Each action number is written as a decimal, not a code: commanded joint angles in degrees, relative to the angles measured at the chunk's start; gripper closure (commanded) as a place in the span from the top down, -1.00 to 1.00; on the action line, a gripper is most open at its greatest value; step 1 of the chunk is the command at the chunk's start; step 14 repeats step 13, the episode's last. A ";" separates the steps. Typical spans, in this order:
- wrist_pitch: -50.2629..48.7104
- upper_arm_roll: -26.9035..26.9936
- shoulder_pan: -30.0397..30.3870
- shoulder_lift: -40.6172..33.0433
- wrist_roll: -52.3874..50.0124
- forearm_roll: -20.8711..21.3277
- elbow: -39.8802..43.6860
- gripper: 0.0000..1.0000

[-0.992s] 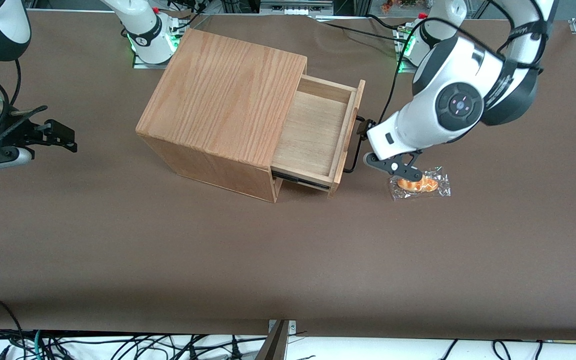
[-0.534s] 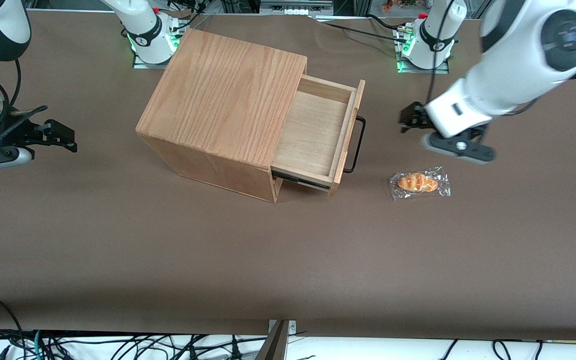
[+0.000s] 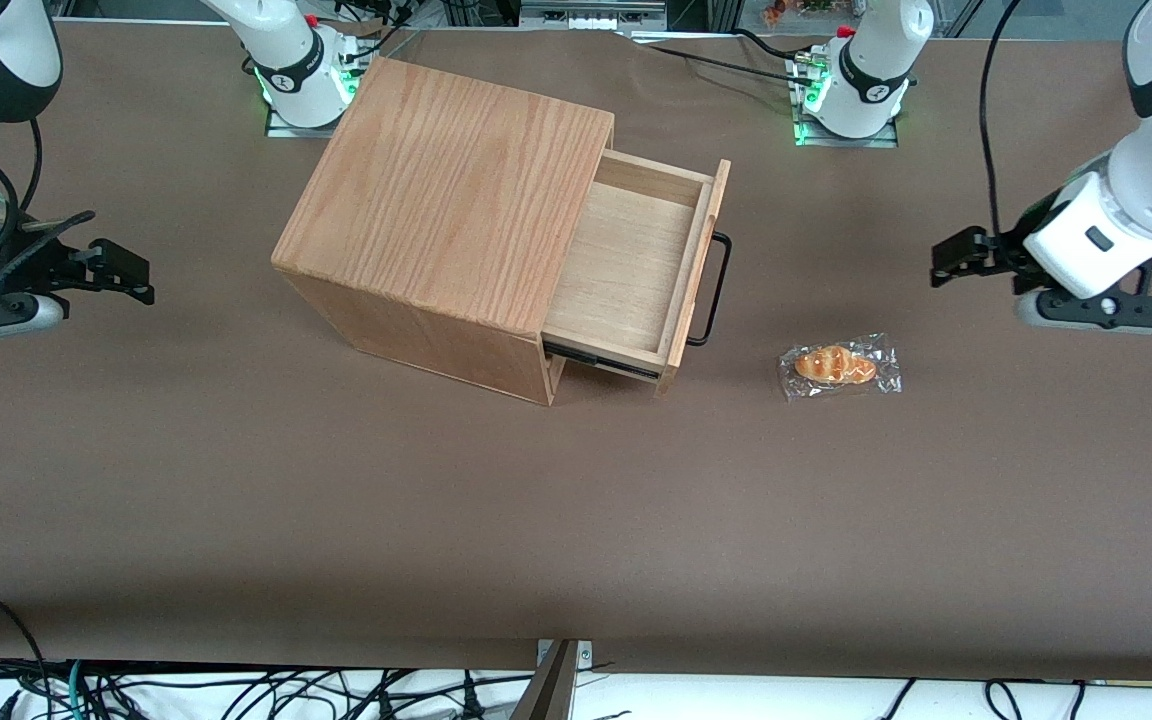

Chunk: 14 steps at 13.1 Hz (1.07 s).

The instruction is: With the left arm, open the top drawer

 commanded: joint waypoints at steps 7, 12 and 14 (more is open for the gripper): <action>6.19 2.23 -3.01 -8.90 -0.34 -0.88 -9.80 1.00; 5.03 1.96 -3.09 -8.55 -0.34 -0.88 -8.65 1.00; 5.03 1.96 -3.09 -8.46 -0.34 -0.88 -8.57 1.00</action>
